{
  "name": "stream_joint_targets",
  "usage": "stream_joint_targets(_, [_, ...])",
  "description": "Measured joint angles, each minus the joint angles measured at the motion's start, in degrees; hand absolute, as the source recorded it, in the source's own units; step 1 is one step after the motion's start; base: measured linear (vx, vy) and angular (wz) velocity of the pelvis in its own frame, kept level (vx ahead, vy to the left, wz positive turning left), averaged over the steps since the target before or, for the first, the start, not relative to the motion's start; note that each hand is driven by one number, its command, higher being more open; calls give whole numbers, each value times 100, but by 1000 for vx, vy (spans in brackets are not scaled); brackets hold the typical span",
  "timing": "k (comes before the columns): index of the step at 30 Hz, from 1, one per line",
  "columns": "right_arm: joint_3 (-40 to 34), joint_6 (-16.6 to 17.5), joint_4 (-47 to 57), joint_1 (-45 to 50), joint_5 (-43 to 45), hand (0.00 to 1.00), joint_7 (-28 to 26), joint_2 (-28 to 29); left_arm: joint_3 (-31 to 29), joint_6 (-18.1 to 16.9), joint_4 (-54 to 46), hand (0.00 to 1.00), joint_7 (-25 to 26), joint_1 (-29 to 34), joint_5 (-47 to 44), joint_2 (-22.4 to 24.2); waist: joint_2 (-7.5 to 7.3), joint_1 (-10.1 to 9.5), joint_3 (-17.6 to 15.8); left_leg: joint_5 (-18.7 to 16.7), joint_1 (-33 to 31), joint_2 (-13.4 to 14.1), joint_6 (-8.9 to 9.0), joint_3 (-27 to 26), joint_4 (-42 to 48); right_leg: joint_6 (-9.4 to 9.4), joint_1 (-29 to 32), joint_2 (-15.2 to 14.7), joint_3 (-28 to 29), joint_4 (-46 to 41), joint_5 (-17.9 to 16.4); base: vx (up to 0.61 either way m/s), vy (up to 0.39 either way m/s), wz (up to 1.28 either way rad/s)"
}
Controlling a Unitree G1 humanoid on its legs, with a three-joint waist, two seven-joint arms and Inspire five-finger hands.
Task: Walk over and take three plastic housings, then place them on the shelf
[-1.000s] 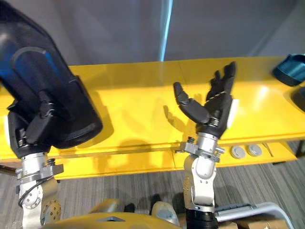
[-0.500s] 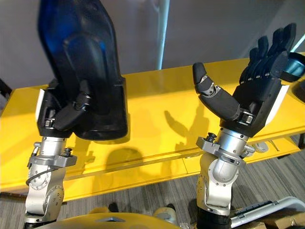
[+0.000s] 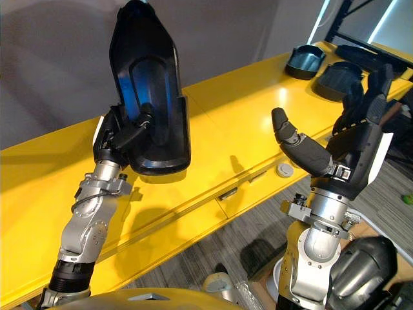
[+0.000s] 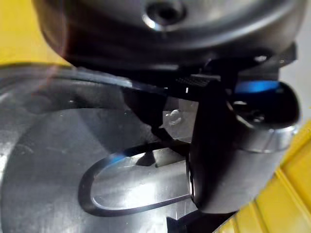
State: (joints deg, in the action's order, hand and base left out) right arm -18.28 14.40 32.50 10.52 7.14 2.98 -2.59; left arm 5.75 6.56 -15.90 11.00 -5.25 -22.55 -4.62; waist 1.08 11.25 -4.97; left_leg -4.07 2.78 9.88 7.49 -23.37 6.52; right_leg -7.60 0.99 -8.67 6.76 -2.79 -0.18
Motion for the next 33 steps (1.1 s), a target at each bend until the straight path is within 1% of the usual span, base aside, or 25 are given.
stream_joint_targets(2, [98,-38,1,0,0,100,-82,-35,10,160,250,0,257,-170,-11,34,5,13,3,35,83,45,43,-67,-85,24,-1,62,35,0,21,18,-40,-16])
stream_joint_targets(3, [194,-56,3,0,0,100,-138,-81,3,261,466,0,475,-317,-12,30,3,14,6,47,118,82,61,-116,-116,41,-1,103,56,0,36,-2,-34,-19])
stream_joint_targets(5, [344,-88,4,-7,1,100,-208,-219,-14,380,835,0,748,-539,-32,44,4,22,7,87,169,80,77,-156,-219,39,-1,125,85,0,37,-15,-31,-10])
stream_joint_targets(6, [410,-166,5,-17,0,100,-257,-263,-27,489,1123,0,929,-682,-43,62,3,30,7,116,177,80,82,-157,-285,37,7,136,88,0,39,0,0,0])
stream_joint_targets(8, [498,-226,5,-21,0,100,-264,-284,-79,536,1415,0,1093,-770,-89,106,4,42,7,137,174,80,81,-161,-319,35,23,142,89,0,40,0,0,0])
stream_joint_targets(10, [613,-376,5,-28,-1,100,-286,-303,-282,655,1874,0,1266,-868,-181,164,3,77,7,208,173,74,84,-174,-401,20,63,157,103,0,50,0,0,0])
stream_joint_targets(12, [668,-440,5,-23,-1,100,-321,-304,-440,763,2072,0,1275,-867,-180,190,4,117,6,258,178,75,89,-190,-478,-4,95,173,117,1,66,0,0,0])
stream_joint_targets(14, [673,-512,5,-23,0,100,-365,-331,-463,770,2032,0,1271,-887,-166,194,5,119,7,272,185,80,93,-185,-490,-17,88,180,114,1,73,0,0,0])
stream_joint_targets(19, [809,-519,5,-16,1,100,-430,-390,-489,953,2064,0,1286,-943,-105,195,9,127,10,298,185,72,78,-180,-523,-76,85,174,120,1,110,-18,-4,1])
stream_joint_targets(22, [885,-532,5,-14,1,100,-432,-390,-504,1111,2271,0,1136,-1111,-19,168,13,123,12,402,210,62,40,-142,-672,-77,83,175,96,8,110,-48,-20,7])
stream_joint_targets(23, [893,-538,5,-15,1,100,-431,-390,-502,1132,2279,100,1095,-1121,17,160,14,122,12,431,226,60,40,-142,-707,-77,82,178,94,10,110,-47,-25,5])
stream_joint_targets(25, [903,-569,5,-15,4,100,-418,-394,-482,1238,2332,100,938,-1122,33,131,52,112,35,548,287,25,49,-124,-893,-79,80,195,58,13,109,-39,-23,6])
stream_joint_targets(28, [905,-625,5,-14,4,100,-415,-410,-454,1258,2495,100,709,-1145,153,124,111,102,56,705,381,-17,35,-116,-1126,-88,73,203,43,25,114,-24,-14,5])
stream_joint_targets(30, [927,-630,4,-15,4,100,-408,-418,-419,1355,2567,100,581,-1223,361,75,122,82,63,743,381,-29,56,-109,-1155,-108,70,195,39,43,127,0,0,0])
stream_joint_targets(33, [957,-629,4,-15,8,100,-405,-429,-341,1350,2601,100,489,-1241,658,12,123,77,63,756,386,-29,60,-94,-1155,-130,39,193,30,86,142,-2,-4,1])
